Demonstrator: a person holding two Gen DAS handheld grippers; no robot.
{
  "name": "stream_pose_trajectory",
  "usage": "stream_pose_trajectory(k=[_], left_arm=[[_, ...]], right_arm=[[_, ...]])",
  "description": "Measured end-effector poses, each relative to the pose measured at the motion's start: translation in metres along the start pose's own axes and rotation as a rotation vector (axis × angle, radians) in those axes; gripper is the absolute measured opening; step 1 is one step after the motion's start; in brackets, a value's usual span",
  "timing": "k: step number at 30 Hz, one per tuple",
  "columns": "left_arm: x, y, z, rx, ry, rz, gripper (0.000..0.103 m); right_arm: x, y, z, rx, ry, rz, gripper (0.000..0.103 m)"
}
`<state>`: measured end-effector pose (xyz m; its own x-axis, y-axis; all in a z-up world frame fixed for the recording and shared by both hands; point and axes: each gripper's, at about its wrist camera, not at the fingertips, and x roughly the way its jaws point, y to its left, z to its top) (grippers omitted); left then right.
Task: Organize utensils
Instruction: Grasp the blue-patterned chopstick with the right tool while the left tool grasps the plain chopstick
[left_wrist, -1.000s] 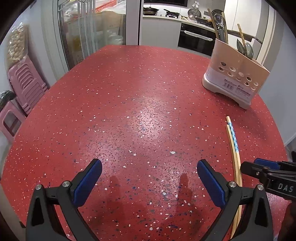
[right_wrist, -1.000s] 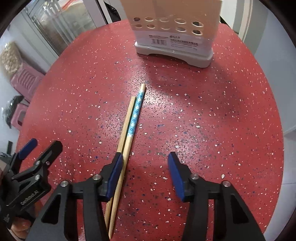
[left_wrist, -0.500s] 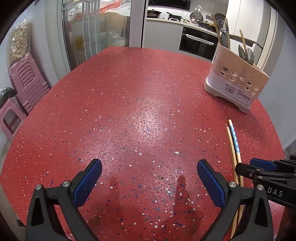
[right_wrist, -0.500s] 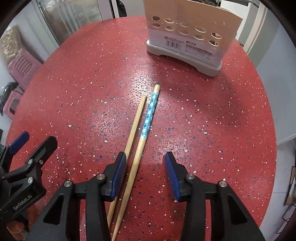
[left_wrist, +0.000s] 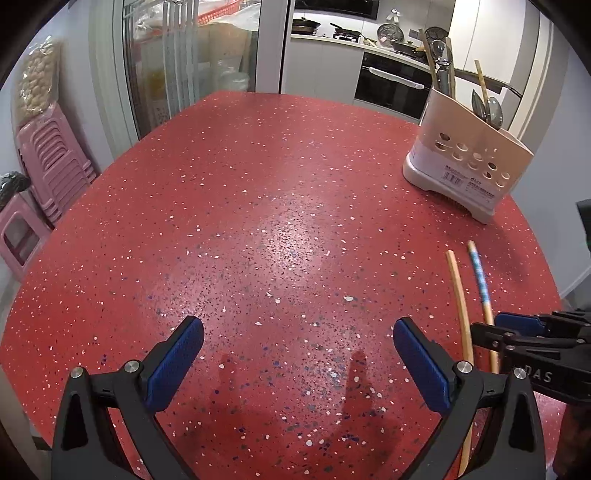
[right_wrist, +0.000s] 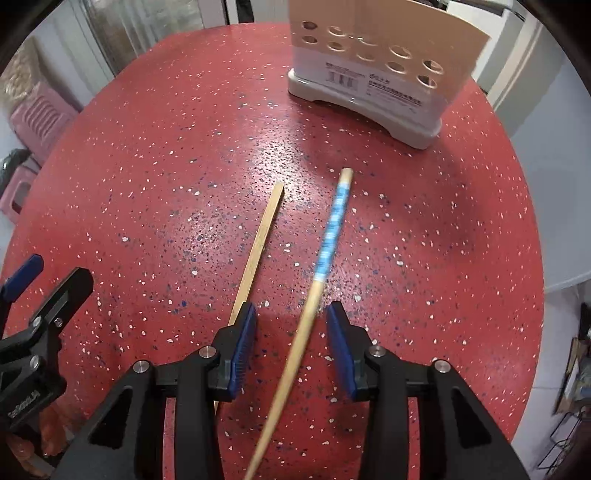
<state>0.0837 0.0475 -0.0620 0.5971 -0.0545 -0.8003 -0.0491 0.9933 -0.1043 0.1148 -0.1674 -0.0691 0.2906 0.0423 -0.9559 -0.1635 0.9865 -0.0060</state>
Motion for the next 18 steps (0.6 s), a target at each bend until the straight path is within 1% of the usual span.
stream_pose_trajectory(k=[3, 5, 6, 8, 9, 14, 18], left_arm=[[-0.002, -0.002, -0.001, 0.007, 0.002, -0.008, 0.103], [-0.003, -0.004, -0.001, 0.013, 0.007, -0.017, 0.103], [-0.004, -0.006, -0.001, 0.018, 0.010, -0.020, 0.103], [-0.004, -0.010, -0.001, 0.033, 0.014, -0.023, 0.103], [-0.004, -0.013, -0.001, 0.040, 0.018, -0.024, 0.103], [0.000, -0.029, -0.001, 0.064, 0.051, -0.037, 0.103], [0.004, -0.052, 0.001, 0.117, 0.079, -0.074, 0.103]], right_arm=[[-0.001, -0.002, 0.001, -0.005, 0.008, 0.010, 0.043], [-0.001, -0.002, 0.001, -0.009, 0.007, 0.010, 0.040], [-0.002, -0.004, 0.001, -0.011, 0.004, 0.008, 0.037], [-0.005, -0.008, -0.002, -0.009, -0.006, 0.009, 0.023], [-0.005, -0.012, -0.003, -0.008, -0.012, 0.007, 0.009], [-0.008, -0.040, -0.012, 0.030, -0.039, 0.058, 0.008], [-0.012, -0.062, -0.021, 0.071, -0.057, 0.116, 0.008]])
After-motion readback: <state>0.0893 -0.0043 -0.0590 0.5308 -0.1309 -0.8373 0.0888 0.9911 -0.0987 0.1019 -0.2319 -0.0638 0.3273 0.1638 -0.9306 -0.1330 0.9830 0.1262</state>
